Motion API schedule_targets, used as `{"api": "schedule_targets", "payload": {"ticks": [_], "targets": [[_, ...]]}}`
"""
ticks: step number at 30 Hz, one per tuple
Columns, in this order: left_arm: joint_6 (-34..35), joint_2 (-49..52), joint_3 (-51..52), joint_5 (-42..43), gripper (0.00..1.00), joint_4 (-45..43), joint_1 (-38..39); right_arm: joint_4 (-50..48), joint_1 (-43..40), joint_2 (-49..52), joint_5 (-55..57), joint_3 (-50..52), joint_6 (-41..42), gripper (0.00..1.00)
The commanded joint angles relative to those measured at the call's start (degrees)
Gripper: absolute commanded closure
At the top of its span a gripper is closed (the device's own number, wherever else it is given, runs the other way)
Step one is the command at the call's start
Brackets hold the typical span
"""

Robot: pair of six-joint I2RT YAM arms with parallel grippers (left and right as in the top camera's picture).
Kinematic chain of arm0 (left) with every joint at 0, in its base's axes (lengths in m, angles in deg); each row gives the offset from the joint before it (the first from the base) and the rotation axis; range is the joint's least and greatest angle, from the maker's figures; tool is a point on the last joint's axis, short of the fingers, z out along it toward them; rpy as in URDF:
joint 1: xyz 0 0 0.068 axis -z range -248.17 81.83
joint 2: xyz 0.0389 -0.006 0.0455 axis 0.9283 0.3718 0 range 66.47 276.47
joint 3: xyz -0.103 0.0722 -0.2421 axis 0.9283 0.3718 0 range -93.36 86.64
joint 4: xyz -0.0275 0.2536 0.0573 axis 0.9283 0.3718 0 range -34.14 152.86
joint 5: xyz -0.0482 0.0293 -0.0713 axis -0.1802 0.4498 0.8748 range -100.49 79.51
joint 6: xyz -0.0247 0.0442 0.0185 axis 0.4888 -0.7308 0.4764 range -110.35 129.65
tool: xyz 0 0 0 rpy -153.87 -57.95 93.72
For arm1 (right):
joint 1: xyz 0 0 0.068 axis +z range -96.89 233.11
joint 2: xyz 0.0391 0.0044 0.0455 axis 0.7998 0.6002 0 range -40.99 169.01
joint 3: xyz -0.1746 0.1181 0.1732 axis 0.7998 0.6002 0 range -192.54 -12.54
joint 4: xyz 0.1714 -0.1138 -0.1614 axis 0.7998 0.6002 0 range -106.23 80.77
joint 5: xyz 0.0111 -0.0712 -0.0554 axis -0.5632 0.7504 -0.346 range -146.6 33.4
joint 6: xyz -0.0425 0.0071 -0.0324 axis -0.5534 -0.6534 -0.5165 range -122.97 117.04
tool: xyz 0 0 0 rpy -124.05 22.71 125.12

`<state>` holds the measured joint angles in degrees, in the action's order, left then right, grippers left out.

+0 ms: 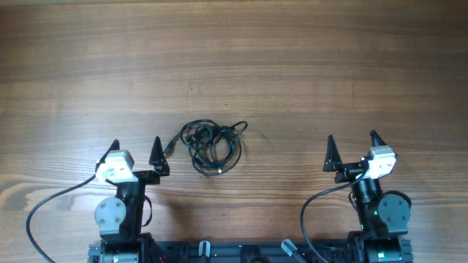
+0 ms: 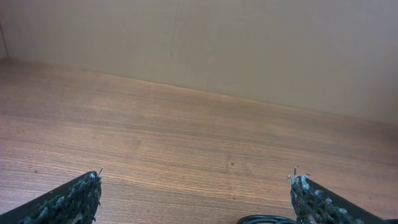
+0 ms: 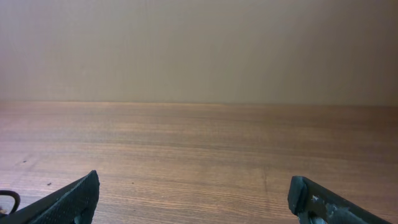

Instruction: Untangle cables

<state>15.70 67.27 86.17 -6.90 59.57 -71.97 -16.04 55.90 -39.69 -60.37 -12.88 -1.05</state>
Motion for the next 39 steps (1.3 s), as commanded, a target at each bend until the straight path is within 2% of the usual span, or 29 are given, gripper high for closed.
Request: {"api": "schedule_targets", "payload": {"ticks": [1,15,39], "targets": [[-0.74,0.0,0.15,1.29,0.0,0.37,0.2,-0.22,-0.17,0.48,0.92,0.04,0.7,0.0],[-0.72,0.0,0.15,1.29,0.0,0.39,0.2,-0.22,-0.17,6.34,0.92,0.04,0.72,0.0],[-0.72,0.0,0.13,1.29,0.0,0.37,0.2,-0.22,-0.17,6.43,0.92,0.04,0.72,0.0]]}}
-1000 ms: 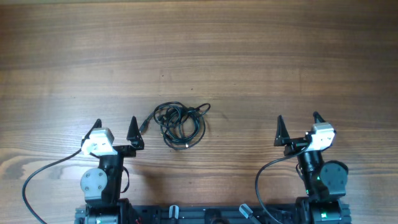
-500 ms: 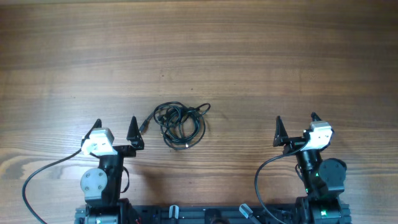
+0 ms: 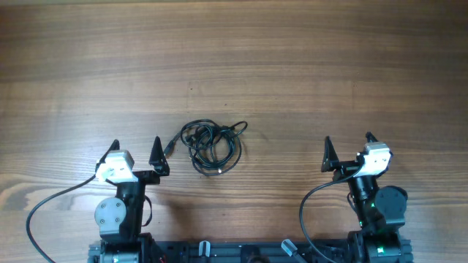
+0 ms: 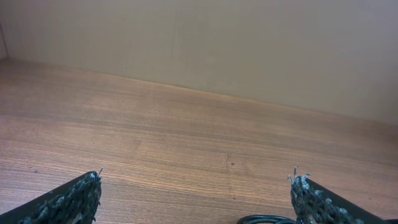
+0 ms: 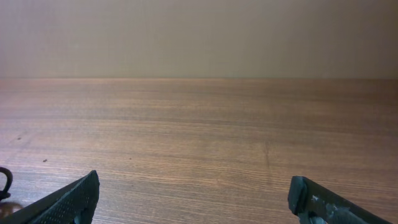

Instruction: Untangle cables

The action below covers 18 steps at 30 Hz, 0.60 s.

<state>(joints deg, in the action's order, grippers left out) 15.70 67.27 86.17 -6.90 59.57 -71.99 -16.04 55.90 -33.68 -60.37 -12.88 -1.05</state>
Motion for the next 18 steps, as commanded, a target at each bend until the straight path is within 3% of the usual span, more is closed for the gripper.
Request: {"api": "schedule_targets", "payload": {"ticks": [1,18], "targets": [[-0.72,0.0,0.15,1.29,0.0,0.39,0.22,-0.22,-0.17,0.42,0.92,0.04,0.7,0.0],[-0.72,0.0,0.15,1.29,0.0,0.39,0.22,-0.22,-0.17,0.42,0.94,0.04,0.72,0.0]]}}
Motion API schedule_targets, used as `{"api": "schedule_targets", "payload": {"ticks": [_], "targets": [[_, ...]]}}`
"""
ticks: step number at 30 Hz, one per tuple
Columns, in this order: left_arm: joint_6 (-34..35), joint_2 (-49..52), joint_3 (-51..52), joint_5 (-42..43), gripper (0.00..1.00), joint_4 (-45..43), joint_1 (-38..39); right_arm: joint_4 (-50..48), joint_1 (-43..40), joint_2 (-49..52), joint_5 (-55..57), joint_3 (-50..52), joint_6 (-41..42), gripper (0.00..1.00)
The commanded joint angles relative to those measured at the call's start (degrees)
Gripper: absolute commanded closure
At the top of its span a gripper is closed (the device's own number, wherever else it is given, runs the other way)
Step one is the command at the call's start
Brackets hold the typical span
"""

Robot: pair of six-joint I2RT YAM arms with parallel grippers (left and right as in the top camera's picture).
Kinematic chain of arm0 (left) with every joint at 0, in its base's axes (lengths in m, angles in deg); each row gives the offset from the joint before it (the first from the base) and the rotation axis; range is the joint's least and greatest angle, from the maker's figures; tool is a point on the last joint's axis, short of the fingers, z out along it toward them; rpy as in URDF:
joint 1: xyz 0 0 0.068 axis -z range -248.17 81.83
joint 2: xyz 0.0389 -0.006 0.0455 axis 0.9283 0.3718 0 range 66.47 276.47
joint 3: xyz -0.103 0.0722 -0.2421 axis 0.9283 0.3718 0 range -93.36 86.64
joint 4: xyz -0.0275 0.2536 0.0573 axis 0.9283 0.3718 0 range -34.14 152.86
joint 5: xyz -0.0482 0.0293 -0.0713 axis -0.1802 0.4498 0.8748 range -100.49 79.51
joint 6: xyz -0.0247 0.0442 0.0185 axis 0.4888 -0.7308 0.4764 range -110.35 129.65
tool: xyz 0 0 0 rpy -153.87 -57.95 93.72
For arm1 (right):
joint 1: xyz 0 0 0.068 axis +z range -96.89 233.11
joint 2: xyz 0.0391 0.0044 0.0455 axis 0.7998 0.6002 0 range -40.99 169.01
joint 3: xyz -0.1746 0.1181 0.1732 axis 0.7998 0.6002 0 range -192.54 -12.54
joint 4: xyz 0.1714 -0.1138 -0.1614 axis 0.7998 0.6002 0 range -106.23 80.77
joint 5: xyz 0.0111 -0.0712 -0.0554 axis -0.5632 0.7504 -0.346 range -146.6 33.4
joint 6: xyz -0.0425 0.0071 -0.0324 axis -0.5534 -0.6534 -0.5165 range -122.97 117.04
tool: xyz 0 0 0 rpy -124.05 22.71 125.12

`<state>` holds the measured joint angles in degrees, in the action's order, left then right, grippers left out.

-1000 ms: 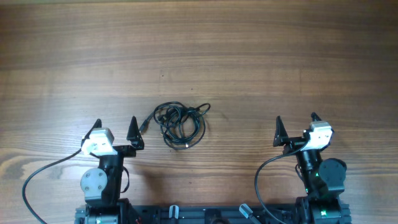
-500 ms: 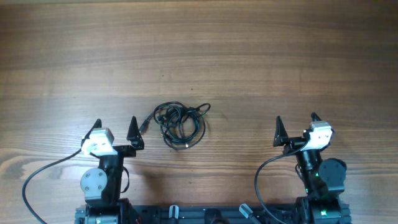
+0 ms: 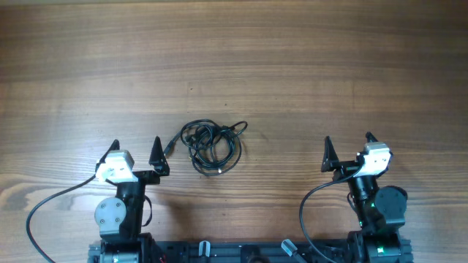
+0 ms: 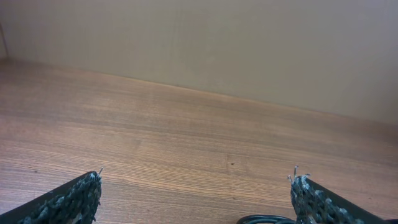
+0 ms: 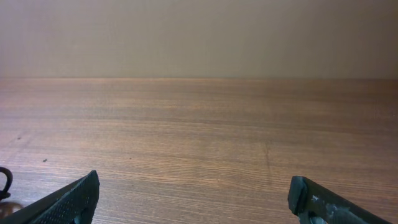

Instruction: Untangle cables

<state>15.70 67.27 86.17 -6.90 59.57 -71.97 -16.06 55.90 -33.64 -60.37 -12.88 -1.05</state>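
Observation:
A tangled bundle of black cables (image 3: 210, 146) lies on the wooden table (image 3: 292, 66), a little left of the middle. My left gripper (image 3: 136, 151) is open just left of the bundle, nothing between its fingers; a loop of the cable (image 4: 267, 219) peeks in at the bottom of the left wrist view. My right gripper (image 3: 349, 147) is open well to the right of the bundle, holding nothing. A bit of cable (image 5: 5, 182) shows at the left edge of the right wrist view.
A plain beige wall (image 4: 199, 43) stands behind the table's far edge. Each arm's base (image 3: 117, 215) sits at the near edge, with black supply leads trailing from it.
Both grippers stood open near the front edge, the cable bundle lying untouched. The right gripper then sat slightly further left and tilted lower toward the table. Nothing has changed since, and the bundle has kept its place.

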Motion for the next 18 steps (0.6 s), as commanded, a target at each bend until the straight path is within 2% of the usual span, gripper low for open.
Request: {"api": "schedule_targets", "payload": {"ticks": [1,12,14,18], "targets": [[-0.72,0.0,0.15,1.29,0.0,0.39,0.2,-0.2,-0.17,0.37,0.92,0.04,0.72,0.0],[-0.72,0.0,0.15,1.29,0.0,0.37,0.2,-0.37,-0.2,0.37,1.16,0.02,0.68,0.0],[-0.72,0.0,0.15,1.29,0.0,0.37,0.2,-1.42,-0.17,0.37,0.9,0.04,2.75,0.0],[-1.36,0.0,0.15,0.92,0.0,0.17,0.2,-1.36,-0.2,0.37,-3.48,-0.5,2.58,0.0]]}}
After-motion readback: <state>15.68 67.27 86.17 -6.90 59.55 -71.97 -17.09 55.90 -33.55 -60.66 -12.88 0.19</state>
